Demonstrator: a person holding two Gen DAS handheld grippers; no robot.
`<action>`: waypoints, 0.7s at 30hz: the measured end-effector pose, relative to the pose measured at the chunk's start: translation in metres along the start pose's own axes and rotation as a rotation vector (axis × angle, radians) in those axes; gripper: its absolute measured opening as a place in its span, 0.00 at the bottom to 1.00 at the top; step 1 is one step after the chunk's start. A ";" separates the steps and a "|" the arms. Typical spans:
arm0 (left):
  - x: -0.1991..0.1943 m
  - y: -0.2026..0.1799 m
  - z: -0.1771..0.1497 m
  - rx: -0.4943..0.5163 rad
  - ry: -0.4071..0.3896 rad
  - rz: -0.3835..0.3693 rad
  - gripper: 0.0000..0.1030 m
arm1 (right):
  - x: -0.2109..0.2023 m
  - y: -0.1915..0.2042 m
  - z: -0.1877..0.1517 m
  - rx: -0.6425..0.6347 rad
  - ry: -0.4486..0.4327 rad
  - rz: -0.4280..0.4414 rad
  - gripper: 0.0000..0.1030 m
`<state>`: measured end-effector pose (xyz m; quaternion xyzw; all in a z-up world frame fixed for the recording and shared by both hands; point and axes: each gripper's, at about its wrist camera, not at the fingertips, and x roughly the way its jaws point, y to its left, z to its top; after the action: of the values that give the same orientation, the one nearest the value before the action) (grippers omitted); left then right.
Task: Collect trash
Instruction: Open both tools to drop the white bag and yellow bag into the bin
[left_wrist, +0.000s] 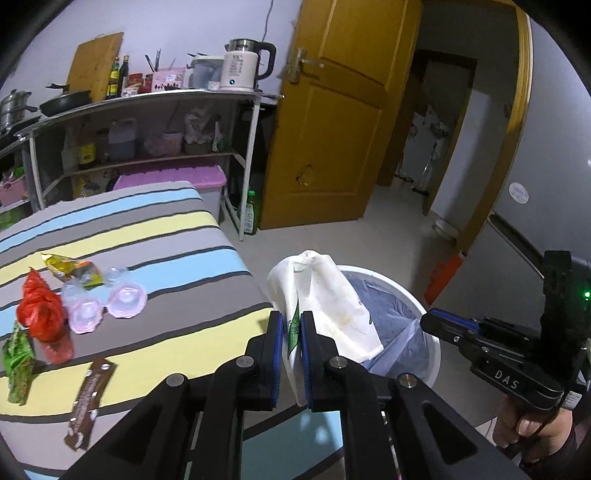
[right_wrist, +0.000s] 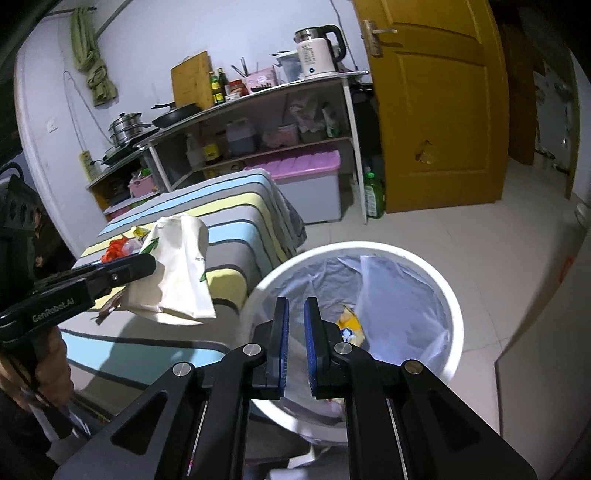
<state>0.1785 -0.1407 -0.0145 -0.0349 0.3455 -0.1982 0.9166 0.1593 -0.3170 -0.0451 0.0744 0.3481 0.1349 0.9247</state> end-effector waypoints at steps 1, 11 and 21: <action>0.005 -0.002 0.000 0.003 0.008 -0.004 0.09 | 0.001 -0.002 0.000 0.005 0.002 -0.001 0.09; 0.042 -0.022 -0.002 0.013 0.075 -0.076 0.11 | 0.003 -0.017 -0.003 0.035 0.015 -0.027 0.09; 0.031 -0.011 -0.003 -0.009 0.050 -0.069 0.16 | -0.001 -0.009 -0.001 0.019 0.004 -0.014 0.11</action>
<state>0.1939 -0.1623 -0.0339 -0.0460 0.3676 -0.2289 0.9002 0.1597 -0.3262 -0.0471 0.0802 0.3519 0.1253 0.9242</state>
